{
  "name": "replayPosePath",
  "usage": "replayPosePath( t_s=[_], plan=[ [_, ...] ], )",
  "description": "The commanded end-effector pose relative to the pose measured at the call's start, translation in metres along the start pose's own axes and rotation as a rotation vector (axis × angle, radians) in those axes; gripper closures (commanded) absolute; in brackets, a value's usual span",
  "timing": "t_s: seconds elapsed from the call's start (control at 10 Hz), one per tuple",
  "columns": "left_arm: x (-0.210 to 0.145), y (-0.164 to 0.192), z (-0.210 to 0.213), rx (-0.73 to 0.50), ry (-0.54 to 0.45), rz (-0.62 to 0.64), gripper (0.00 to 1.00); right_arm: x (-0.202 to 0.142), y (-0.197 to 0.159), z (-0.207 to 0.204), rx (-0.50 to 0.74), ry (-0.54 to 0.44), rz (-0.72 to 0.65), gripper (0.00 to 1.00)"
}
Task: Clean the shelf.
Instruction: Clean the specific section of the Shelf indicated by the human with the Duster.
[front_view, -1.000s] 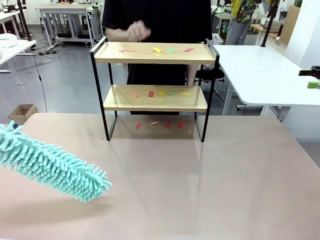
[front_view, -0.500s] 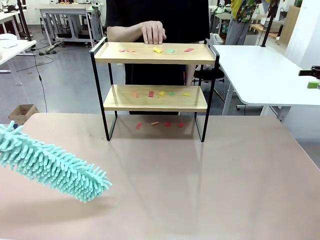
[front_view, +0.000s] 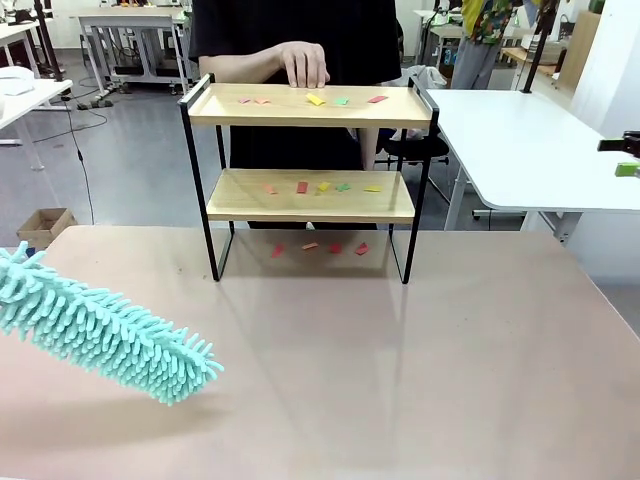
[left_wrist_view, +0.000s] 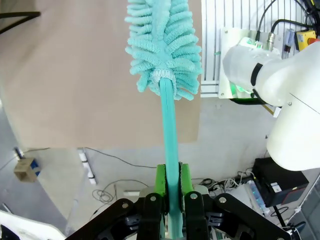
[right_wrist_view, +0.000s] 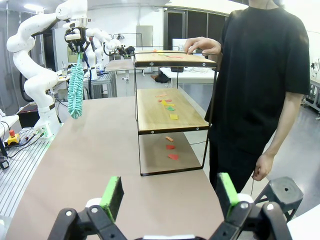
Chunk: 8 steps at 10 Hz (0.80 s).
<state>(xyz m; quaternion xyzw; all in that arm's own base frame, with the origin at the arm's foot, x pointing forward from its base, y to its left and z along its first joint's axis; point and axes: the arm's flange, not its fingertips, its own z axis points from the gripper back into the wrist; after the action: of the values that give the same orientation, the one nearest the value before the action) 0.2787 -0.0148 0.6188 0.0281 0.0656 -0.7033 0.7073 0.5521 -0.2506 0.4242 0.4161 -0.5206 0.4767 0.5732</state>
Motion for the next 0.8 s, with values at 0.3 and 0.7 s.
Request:
replayPosePath(
  t_s=[0.3, 0.7],
  plan=[
    [-0.003, -0.002, 0.004, 0.0, 0.011, -0.004, 0.87, 0.003, 0.0, -0.001, 0.002, -0.001, 0.007, 0.0],
    [0.013, -0.007, 0.024, 0.006, -0.228, -0.012, 0.87, 0.003, 0.0, -0.001, 0.002, -0.001, 0.007, 0.0]
  ],
)
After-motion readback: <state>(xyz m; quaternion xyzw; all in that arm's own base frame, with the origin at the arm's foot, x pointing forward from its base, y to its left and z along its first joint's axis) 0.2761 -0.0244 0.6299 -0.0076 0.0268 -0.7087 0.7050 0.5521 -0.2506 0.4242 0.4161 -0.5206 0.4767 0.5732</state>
